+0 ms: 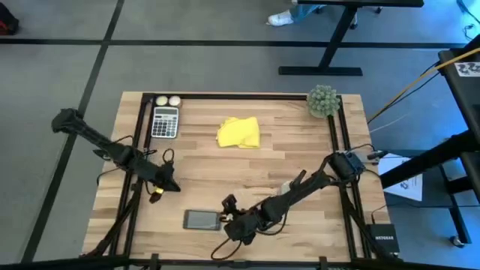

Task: Apply microfiber cloth
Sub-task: Spray the front of the black cellphone using the white spray bottle

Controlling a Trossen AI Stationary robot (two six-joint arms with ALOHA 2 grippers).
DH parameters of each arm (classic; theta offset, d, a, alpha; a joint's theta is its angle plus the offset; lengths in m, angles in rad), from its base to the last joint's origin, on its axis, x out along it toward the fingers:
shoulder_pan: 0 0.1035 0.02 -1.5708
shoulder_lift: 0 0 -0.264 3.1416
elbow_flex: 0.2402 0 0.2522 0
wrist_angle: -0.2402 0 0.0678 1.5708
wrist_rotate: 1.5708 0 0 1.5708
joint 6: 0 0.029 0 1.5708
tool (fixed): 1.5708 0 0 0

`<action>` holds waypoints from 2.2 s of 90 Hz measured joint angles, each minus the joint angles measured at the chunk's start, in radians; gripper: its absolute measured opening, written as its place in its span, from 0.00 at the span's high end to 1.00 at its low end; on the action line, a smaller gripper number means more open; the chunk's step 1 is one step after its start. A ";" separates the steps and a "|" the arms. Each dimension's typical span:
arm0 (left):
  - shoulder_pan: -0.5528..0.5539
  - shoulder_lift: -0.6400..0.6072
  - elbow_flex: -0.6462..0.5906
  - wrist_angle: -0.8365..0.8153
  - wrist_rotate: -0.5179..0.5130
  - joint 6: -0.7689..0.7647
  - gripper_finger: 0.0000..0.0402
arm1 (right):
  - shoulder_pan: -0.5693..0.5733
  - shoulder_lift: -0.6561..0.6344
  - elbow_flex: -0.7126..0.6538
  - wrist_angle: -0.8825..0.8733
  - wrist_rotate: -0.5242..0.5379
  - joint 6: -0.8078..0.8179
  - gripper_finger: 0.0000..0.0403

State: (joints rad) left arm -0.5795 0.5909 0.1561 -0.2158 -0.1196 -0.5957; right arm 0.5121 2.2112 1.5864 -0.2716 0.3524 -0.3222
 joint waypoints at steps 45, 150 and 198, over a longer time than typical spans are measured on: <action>-0.322 0.311 0.012 0.160 -0.151 -0.261 1.00 | 0.000 0.089 -0.002 0.119 0.035 -0.236 0.38; -0.144 0.955 0.216 0.561 0.104 0.053 1.00 | -0.010 0.124 -0.003 0.207 0.018 -0.359 0.38; -0.093 0.973 0.228 0.586 0.090 0.053 1.00 | 0.030 0.127 -0.005 0.263 0.070 -0.331 0.68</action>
State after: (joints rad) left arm -0.6728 1.5642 0.3843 0.3699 -0.0295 -0.5423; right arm 0.5425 2.3386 1.5818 -0.0082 0.4220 -0.6532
